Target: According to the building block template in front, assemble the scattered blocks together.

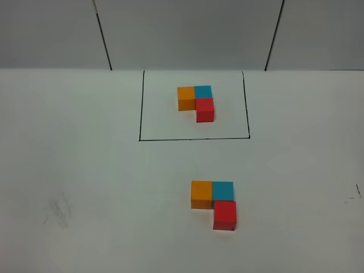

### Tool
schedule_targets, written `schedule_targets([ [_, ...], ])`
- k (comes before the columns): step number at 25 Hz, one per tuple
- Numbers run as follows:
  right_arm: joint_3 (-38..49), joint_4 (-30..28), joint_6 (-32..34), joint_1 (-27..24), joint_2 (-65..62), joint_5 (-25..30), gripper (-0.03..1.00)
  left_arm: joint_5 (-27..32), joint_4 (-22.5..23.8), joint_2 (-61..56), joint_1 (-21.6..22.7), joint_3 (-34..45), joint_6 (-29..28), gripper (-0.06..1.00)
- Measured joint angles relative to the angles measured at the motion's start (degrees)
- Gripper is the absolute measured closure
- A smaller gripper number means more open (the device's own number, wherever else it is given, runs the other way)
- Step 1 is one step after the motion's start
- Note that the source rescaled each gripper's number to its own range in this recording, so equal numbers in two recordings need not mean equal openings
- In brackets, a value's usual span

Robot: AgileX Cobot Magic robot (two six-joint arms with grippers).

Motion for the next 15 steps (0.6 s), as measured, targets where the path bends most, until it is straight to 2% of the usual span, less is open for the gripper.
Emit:
schedule_targets([
  [2, 4.7, -0.1, 0.1, -1.4, -7.6, -0.6, 0.07, 0.0, 0.0, 0.0, 0.0, 0.0, 0.0, 0.72],
  [6, 17.5, -0.1, 0.1, -1.2, -24.4, -6.6, 0.07, 0.0, 0.0, 0.0, 0.0, 0.0, 0.1, 0.72],
  [9, 25.1, 0.0, 0.1, 2.4, -36.0, -9.9, 0.07, 0.0, 0.0, 0.0, 0.0, 0.0, 0.1, 0.72],
  [15, 35.0, 0.8, 4.4, 9.3, -53.6, -8.1, 0.08, 0.0, 0.0, 0.0, 0.0, 0.0, 0.1, 0.72],
])
